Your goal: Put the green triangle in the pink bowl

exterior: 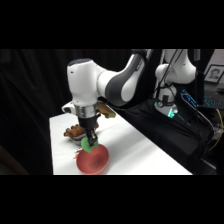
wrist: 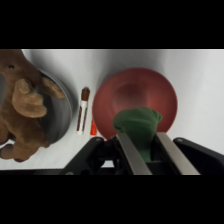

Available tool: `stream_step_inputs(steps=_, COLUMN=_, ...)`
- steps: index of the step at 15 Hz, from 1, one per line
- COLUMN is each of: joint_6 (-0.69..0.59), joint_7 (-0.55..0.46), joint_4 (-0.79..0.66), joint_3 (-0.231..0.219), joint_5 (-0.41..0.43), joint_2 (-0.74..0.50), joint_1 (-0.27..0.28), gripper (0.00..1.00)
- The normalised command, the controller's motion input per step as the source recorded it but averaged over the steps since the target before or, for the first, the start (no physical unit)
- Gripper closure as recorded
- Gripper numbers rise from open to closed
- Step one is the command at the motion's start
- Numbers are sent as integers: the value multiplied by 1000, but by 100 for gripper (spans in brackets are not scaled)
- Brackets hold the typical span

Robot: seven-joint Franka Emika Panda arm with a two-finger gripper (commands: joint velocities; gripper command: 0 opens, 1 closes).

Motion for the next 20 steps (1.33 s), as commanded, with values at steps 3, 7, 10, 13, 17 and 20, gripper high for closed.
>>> stream_step_inputs(steps=3, joint_6=93, joint_7=-34, joint_4=225, joint_3=-14, joint_5=83, joint_2=231, joint_1=38, gripper=95)
stream_step_inputs(steps=7, joint_6=93, joint_7=-34, joint_4=190, joint_3=-11, joint_5=84, joint_2=191, joint_1=45, gripper=94)
stream_step_inputs(steps=10, joint_6=76, joint_7=-41, joint_4=182, joint_3=-12, joint_5=90, joint_2=157, joint_1=34, gripper=95)
stream_step_inputs(steps=13, joint_6=65, joint_7=-47, joint_4=184, joint_3=-11, joint_5=100, joint_2=131, joint_1=24, gripper=94)
stream_step_inputs(steps=17, joint_6=45, joint_7=-44, joint_4=188, joint_3=-17, joint_5=98, joint_2=119, joint_1=24, gripper=40)
stream_step_inputs(steps=20, joint_6=30, joint_7=-40, joint_4=163, joint_3=-21, joint_5=96, joint_2=87, joint_1=25, gripper=16)
